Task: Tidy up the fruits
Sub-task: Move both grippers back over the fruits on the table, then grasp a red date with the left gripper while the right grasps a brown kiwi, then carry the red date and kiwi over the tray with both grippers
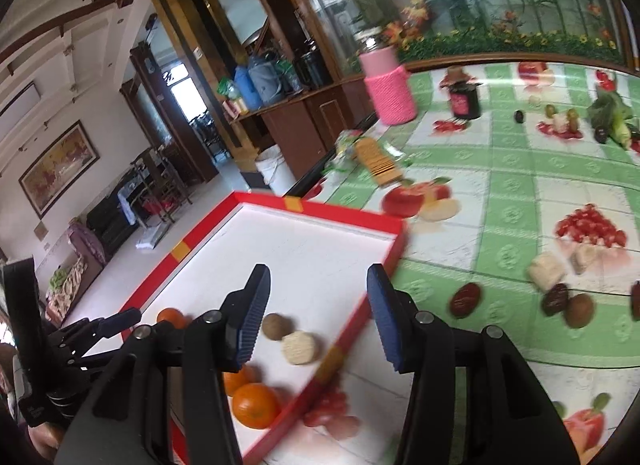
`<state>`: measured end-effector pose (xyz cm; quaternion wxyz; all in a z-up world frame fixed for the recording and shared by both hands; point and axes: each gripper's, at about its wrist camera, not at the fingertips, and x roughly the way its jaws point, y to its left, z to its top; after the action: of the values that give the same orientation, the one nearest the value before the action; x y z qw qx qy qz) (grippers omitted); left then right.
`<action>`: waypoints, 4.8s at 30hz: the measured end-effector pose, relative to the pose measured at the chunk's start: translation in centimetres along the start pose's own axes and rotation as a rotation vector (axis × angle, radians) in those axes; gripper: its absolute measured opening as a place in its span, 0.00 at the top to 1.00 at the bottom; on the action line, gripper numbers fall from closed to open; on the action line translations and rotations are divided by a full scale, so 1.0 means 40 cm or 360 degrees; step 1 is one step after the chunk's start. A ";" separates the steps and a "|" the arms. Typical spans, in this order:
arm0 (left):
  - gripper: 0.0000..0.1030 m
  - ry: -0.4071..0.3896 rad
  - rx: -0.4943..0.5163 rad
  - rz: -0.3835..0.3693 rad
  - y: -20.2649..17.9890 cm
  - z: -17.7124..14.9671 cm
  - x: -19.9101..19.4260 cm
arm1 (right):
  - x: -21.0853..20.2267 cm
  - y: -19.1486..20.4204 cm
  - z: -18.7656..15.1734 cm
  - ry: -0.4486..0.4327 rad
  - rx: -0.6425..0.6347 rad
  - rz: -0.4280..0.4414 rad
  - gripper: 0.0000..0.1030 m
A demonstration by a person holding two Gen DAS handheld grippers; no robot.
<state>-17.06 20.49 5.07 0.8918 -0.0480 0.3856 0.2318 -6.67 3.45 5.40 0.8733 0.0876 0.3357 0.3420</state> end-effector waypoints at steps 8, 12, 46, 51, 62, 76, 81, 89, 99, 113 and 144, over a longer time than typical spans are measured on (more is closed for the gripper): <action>0.41 -0.0008 0.0066 -0.0056 -0.065 0.004 -0.024 | -0.170 -0.237 0.021 -0.0148 0.0196 -0.0256 0.46; 0.38 -0.0044 0.0153 -0.0120 -0.132 0.016 -0.055 | -0.239 -0.346 0.026 -0.0187 0.0290 -0.0385 0.46; 0.37 0.0070 0.0377 -0.0379 -0.370 0.007 -0.039 | -0.075 -0.285 -0.023 0.0325 -0.0112 -0.0348 0.58; 0.37 0.0090 0.0387 -0.0418 -0.384 0.007 -0.039 | -0.038 -0.290 -0.027 0.0371 -0.0120 -0.0421 0.69; 0.37 0.0166 0.0483 -0.0572 -0.517 0.044 -0.011 | -0.159 -0.383 0.049 0.0091 0.0169 -0.0472 0.73; 0.49 0.0347 0.0484 -0.0685 -0.669 0.078 0.108 | -0.247 -0.472 0.081 -0.0056 0.0443 -0.0532 0.73; 0.57 0.0322 0.0497 -0.0695 -0.688 0.092 0.118 | -0.253 -0.468 0.081 -0.0067 0.0443 -0.0519 0.73; 0.78 0.0288 0.0502 -0.0745 -0.688 0.081 0.106 | -0.244 -0.469 0.080 -0.0052 0.0445 -0.0504 0.73; 0.78 0.0247 0.0452 -0.0812 -0.618 0.046 0.013 | -0.240 -0.470 0.075 -0.0058 0.0431 -0.0521 0.73; 0.78 -0.0100 0.0098 -0.0422 -0.175 0.070 -0.131 | -0.223 -0.466 0.057 -0.0075 0.0458 -0.0583 0.73; 0.78 -0.0067 -0.0060 -0.0004 0.071 0.018 0.032 | 0.083 0.200 -0.100 0.0284 -0.0105 0.0120 0.72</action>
<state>-17.09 23.69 4.92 0.8990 -0.0604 0.3622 0.2387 -11.78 11.35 3.66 0.8288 0.0406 0.3971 0.3920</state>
